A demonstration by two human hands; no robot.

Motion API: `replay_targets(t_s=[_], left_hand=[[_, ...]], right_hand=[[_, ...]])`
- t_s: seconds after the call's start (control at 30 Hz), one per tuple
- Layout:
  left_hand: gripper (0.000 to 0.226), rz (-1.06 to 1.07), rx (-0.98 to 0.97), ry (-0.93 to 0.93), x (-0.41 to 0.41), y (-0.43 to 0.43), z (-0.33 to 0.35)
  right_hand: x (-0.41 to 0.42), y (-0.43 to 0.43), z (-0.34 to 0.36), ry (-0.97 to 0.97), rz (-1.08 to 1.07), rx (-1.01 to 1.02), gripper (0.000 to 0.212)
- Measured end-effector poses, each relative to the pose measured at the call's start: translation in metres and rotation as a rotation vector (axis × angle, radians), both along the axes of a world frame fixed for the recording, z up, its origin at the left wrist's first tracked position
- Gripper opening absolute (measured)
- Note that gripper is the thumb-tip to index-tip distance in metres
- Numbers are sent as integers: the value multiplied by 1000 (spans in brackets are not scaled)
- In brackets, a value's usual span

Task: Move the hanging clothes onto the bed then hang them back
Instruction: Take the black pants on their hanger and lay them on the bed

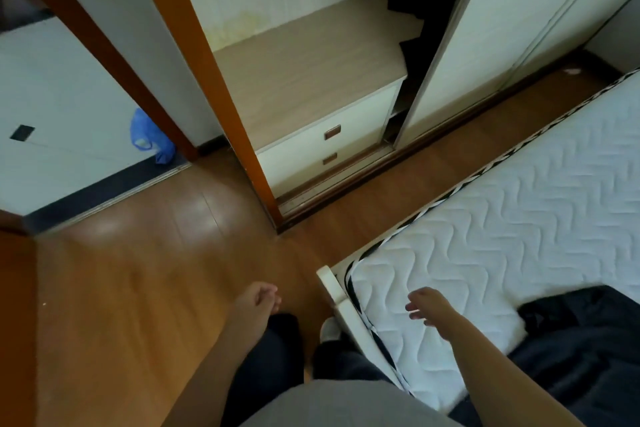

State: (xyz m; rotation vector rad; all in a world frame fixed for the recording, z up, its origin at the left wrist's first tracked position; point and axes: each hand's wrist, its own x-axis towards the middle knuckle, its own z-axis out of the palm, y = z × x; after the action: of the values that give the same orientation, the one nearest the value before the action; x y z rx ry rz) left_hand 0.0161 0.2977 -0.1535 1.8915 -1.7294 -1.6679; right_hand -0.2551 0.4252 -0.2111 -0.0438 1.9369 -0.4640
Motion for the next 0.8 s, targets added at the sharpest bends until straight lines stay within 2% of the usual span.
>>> replay_targets(t_s=[0.1, 0.23, 0.3, 0.43, 0.5, 0.6, 0.7, 0.8], left_hand=[[16, -7, -8, -12, 0, -25, 2], [15, -50, -53, -4, 3, -85, 7], [14, -127, -84, 11, -2, -123, 10], [14, -367, -118, 58, -17, -195, 25], [12, -478, -161, 81, -25, -227, 33], [12, -562, -170, 104, -41, -261, 39], [12, -568, -141, 138, -58, -274, 45], [13, -606, -112, 180, -75, -276, 49]], right_hand=[[4, -27, -1, -18, 18, -27, 12], [2, -32, -5, -10, -107, 15, 15], [-2, -26, -1, 33, -235, 48, 12], [13, -13, 7, 87, -646, 92, 11], [30, -32, 6, 107, -715, 111, 11], [44, -93, 3, 150, -506, 141, 19], [53, -163, 4, 164, -200, 51, 12], [51, -216, 17, 195, 61, -40, 31]])
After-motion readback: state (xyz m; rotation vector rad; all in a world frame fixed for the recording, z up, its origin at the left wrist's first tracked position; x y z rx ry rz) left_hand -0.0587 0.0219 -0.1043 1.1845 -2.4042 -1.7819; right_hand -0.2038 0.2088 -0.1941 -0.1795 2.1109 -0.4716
